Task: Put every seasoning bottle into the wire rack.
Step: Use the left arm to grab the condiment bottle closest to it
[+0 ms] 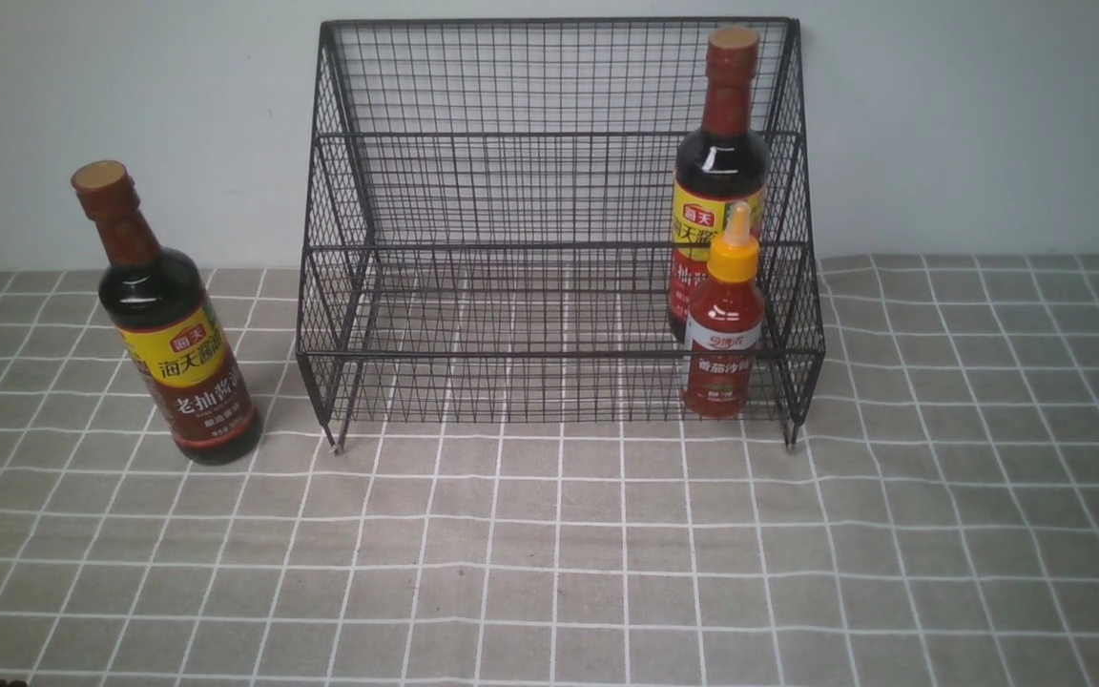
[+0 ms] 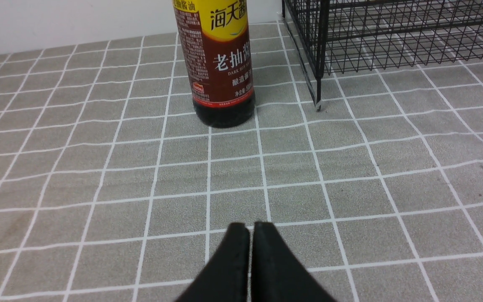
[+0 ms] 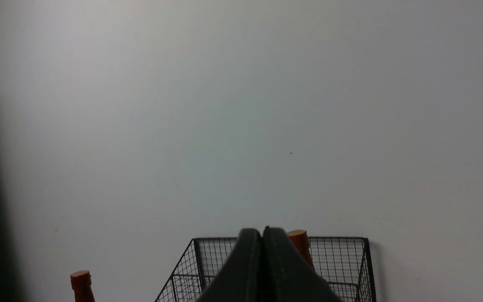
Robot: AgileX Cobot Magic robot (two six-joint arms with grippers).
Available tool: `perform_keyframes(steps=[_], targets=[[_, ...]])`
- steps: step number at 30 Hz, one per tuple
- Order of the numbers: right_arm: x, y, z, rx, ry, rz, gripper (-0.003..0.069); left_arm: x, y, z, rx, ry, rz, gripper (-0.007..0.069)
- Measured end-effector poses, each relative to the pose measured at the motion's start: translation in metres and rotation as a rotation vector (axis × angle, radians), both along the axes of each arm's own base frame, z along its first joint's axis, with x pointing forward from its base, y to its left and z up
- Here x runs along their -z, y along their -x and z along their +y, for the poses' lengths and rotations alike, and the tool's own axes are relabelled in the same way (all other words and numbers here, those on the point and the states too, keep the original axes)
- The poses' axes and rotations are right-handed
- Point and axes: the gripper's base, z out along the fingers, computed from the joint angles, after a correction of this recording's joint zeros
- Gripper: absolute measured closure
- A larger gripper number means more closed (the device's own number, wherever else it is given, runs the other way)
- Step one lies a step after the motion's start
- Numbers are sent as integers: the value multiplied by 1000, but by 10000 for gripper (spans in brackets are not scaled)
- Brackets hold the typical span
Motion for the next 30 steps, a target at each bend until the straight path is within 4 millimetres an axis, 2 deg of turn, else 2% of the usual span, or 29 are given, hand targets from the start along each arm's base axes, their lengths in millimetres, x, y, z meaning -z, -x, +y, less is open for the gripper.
perform_keyframes(steps=[16, 22, 24, 25, 26, 27, 30], targets=[[38, -22, 12, -1, 100, 35, 672, 0, 0, 0, 0, 0, 0, 631], [64, -33, 16, 6, 153, 92, 672, 0, 0, 0, 0, 0, 0, 631], [85, -41, 17, 72, 208, 140, 672, 0, 0, 0, 0, 0, 0, 631], [86, -41, 16, 80, 211, 145, 672, 0, 0, 0, 0, 0, 0, 631], [105, -48, 14, 165, 234, 206, 672, 0, 0, 0, 0, 0, 0, 631], [110, -49, 14, 184, 237, 220, 672, 0, 0, 0, 0, 0, 0, 631], [148, -57, 7, 319, 256, 354, 672, 0, 0, 0, 0, 0, 0, 631]])
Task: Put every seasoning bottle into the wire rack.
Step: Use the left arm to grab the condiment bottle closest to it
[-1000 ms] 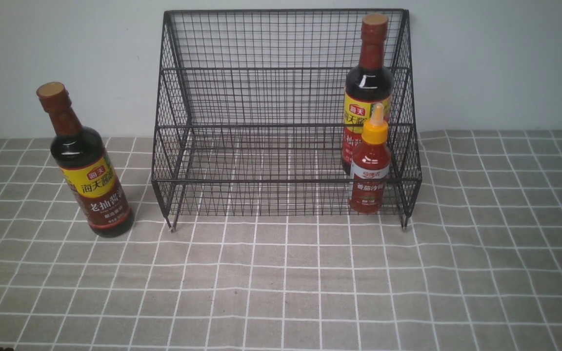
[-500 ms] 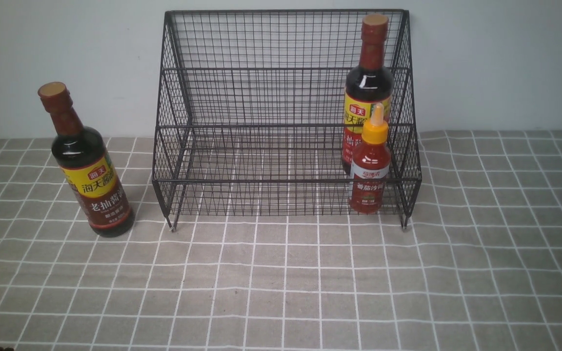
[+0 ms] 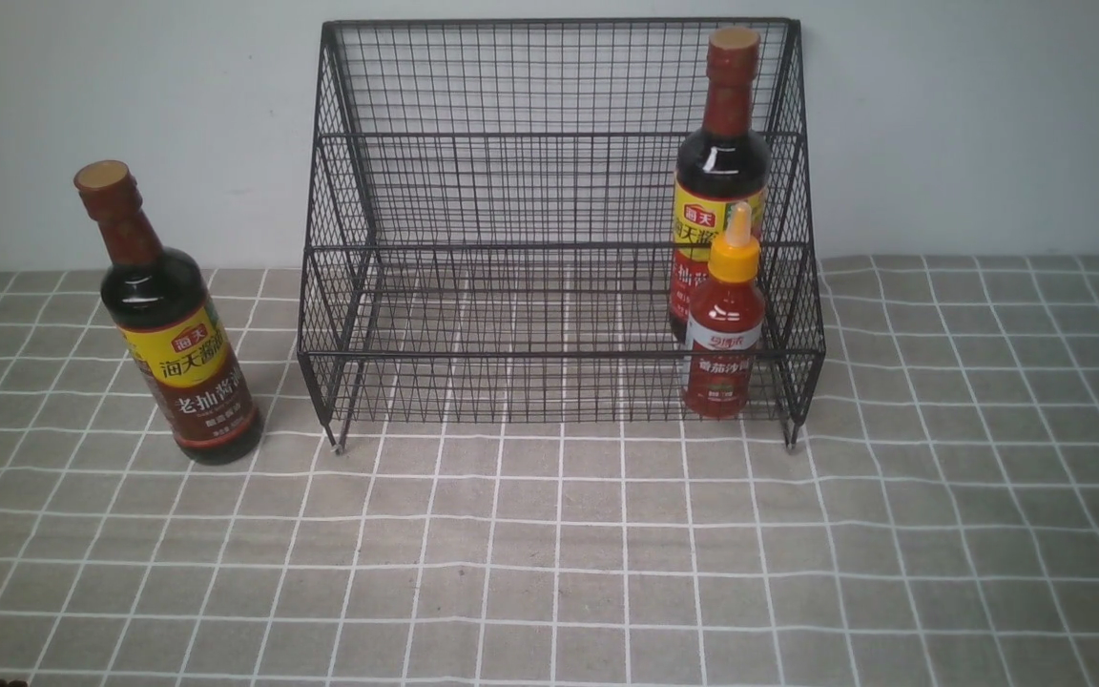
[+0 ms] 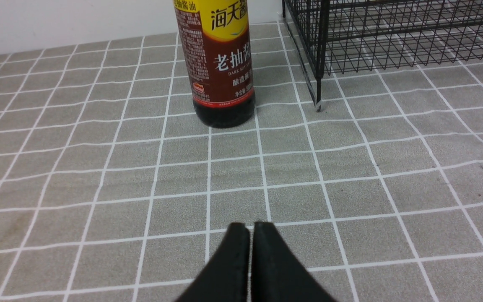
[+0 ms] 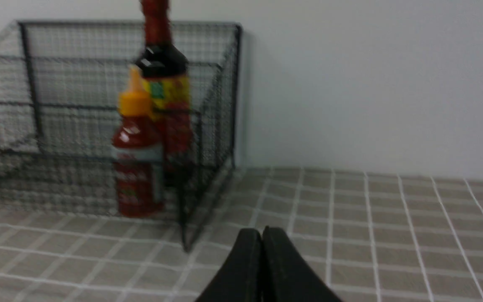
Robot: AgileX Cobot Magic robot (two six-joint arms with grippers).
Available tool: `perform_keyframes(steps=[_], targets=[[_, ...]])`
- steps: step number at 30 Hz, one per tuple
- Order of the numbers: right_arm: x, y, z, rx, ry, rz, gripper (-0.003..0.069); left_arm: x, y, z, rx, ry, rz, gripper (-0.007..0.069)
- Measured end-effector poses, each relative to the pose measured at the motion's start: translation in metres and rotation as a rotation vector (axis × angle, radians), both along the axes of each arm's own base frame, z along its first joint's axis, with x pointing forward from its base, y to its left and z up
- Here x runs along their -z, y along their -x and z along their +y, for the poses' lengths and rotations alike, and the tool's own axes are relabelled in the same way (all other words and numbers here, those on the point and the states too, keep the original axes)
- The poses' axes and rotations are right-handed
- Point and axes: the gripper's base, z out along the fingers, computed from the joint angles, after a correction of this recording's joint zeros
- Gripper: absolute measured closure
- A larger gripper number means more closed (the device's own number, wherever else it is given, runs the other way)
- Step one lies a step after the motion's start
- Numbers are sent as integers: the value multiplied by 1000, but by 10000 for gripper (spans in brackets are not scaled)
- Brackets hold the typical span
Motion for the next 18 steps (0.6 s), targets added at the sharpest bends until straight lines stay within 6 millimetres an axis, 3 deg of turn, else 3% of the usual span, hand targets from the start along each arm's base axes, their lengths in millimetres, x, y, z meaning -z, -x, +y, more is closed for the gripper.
perform_keyframes(steps=[4, 18], targets=[[16, 0, -5, 95, 0, 110, 673, 0, 0, 0, 0, 0, 1, 631], [16, 0, -7, 126, 8, 121, 673, 0, 0, 0, 0, 0, 1, 631]])
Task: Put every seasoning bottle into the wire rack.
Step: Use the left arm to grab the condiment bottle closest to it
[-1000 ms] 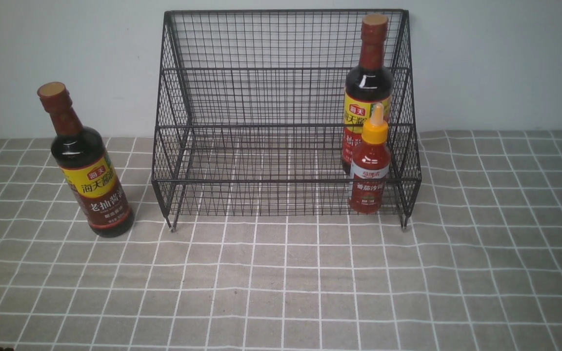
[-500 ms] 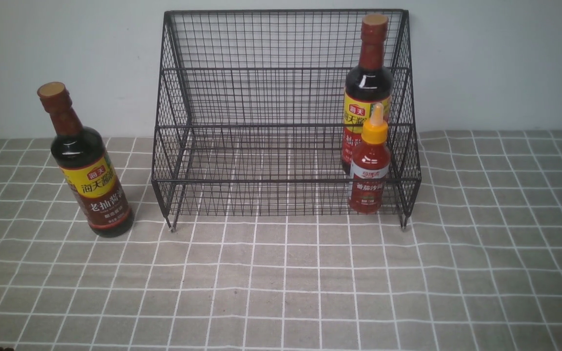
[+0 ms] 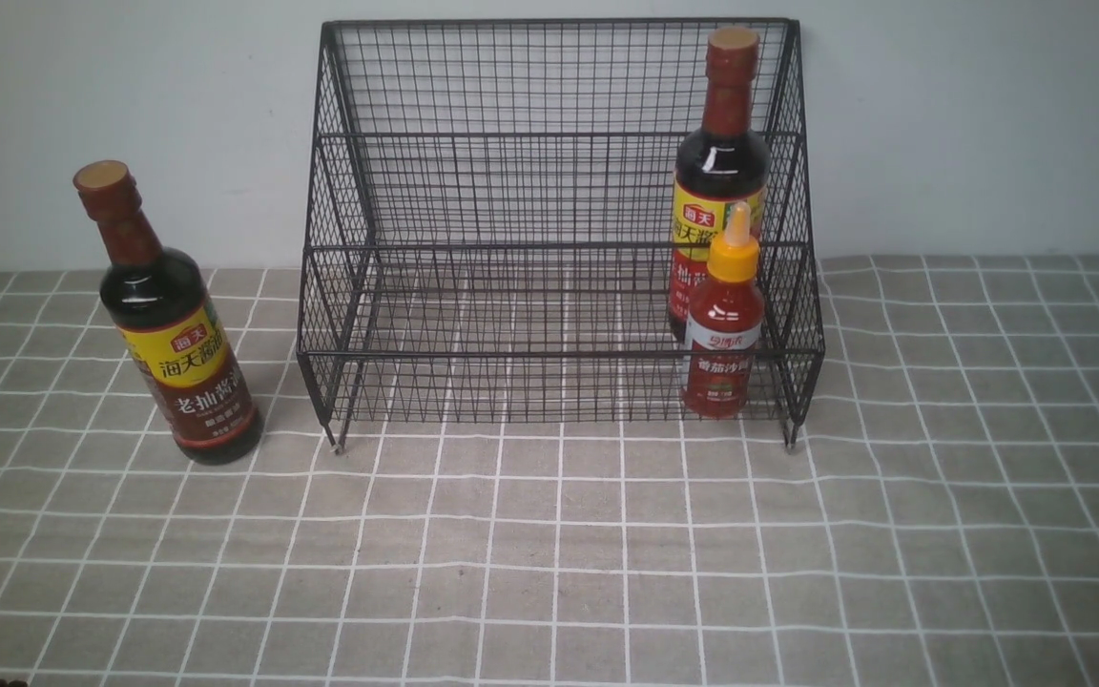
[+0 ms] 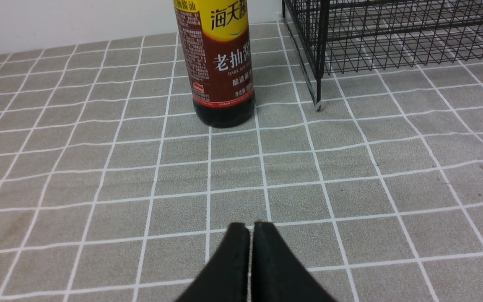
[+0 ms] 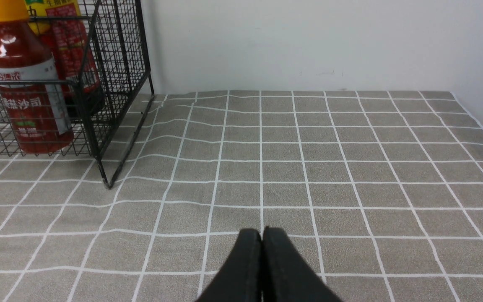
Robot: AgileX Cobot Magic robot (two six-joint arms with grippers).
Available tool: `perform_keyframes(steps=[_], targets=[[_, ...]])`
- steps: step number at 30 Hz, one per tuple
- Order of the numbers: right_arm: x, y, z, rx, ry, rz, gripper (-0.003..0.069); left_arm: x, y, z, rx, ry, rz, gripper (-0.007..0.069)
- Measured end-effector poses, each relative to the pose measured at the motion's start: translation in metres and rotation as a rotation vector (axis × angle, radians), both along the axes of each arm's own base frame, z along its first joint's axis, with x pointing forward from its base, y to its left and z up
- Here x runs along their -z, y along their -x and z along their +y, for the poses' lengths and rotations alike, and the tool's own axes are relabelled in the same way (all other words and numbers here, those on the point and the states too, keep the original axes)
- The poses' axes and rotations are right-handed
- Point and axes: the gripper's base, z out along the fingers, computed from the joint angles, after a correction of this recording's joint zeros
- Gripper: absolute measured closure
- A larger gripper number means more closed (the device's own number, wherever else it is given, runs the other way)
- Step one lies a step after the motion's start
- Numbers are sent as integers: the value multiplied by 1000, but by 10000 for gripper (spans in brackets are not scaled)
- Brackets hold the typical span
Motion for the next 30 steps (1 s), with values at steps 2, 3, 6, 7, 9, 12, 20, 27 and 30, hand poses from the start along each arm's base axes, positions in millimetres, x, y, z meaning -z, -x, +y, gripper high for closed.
perform_keyframes(steps=[2, 3, 6, 7, 9, 12, 20, 27, 30], targets=[[0, 0, 0, 0, 0, 1, 673, 0, 0, 0, 0, 0, 0, 631], [0, 0, 0, 0, 0, 1, 673, 0, 0, 0, 0, 0, 0, 631], [0, 0, 0, 0, 0, 1, 673, 0, 0, 0, 0, 0, 0, 631], [0, 0, 0, 0, 0, 1, 673, 0, 0, 0, 0, 0, 0, 631], [0, 0, 0, 0, 0, 1, 673, 0, 0, 0, 0, 0, 0, 631], [0, 0, 0, 0, 0, 1, 673, 0, 0, 0, 0, 0, 0, 631], [0, 0, 0, 0, 0, 1, 673, 0, 0, 0, 0, 0, 0, 631], [0, 0, 0, 0, 0, 1, 673, -8, -2, -1, -10, 84, -92, 631], [0, 0, 0, 1, 0, 1, 673, -20, -4, -1, -17, 143, -226, 631]])
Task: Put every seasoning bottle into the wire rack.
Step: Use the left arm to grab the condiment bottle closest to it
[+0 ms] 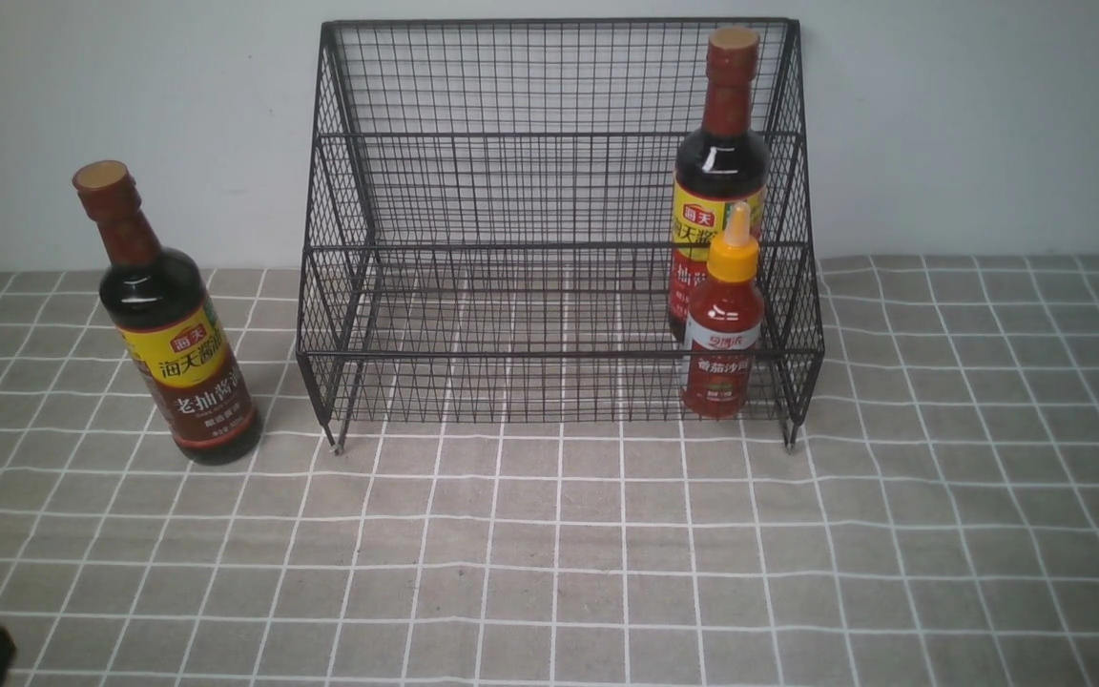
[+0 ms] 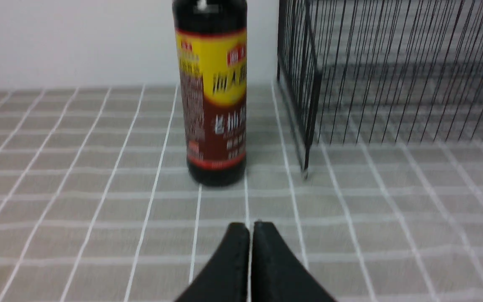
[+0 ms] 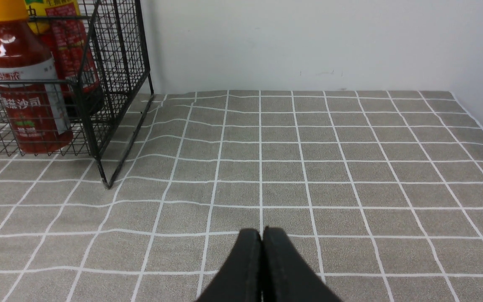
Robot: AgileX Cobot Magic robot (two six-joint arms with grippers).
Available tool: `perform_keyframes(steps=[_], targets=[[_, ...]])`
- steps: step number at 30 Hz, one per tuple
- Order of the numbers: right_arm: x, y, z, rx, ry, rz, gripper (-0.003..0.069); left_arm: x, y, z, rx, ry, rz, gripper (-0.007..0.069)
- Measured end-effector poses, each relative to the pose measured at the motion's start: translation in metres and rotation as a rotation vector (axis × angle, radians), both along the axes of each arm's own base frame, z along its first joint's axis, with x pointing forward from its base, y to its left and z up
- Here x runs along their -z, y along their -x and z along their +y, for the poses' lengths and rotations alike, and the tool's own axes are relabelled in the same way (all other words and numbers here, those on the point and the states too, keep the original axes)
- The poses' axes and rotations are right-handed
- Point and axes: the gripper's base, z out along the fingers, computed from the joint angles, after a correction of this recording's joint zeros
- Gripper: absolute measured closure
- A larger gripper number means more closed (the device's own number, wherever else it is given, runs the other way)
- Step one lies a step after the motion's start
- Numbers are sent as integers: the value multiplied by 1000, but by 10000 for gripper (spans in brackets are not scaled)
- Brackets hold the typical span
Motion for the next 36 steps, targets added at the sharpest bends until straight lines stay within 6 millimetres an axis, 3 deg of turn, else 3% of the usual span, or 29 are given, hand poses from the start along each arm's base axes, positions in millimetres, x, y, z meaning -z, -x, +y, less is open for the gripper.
perform_keyframes(steps=[8, 15, 17, 20, 25, 27, 30, 31, 36], targets=[[0, 0, 0, 0, 0, 0, 673, -48, 7, 6, -49, 93, -530, 631], [0, 0, 0, 0, 0, 0, 673, -75, -22, 4, -50, 67, -409, 614], [0, 0, 0, 0, 0, 0, 673, -86, -38, 2, -50, 58, -353, 577], [0, 0, 0, 0, 0, 0, 673, -101, -74, 0, -51, 50, -253, 458], [0, 0, 0, 0, 0, 0, 673, -105, -115, -2, -59, 45, -183, 255], [0, 0, 0, 0, 0, 0, 673, -104, -139, -2, -75, 56, -169, 136], [0, 0, 0, -1, 3, 0, 673, -104, -151, -1, -89, 68, -179, 77], [0, 0, 0, -1, 5, 0, 673, -103, -165, 0, -109, 86, -185, 31], [0, 0, 0, -1, 6, 0, 673, -96, -201, 0, -139, 100, -165, 1]])
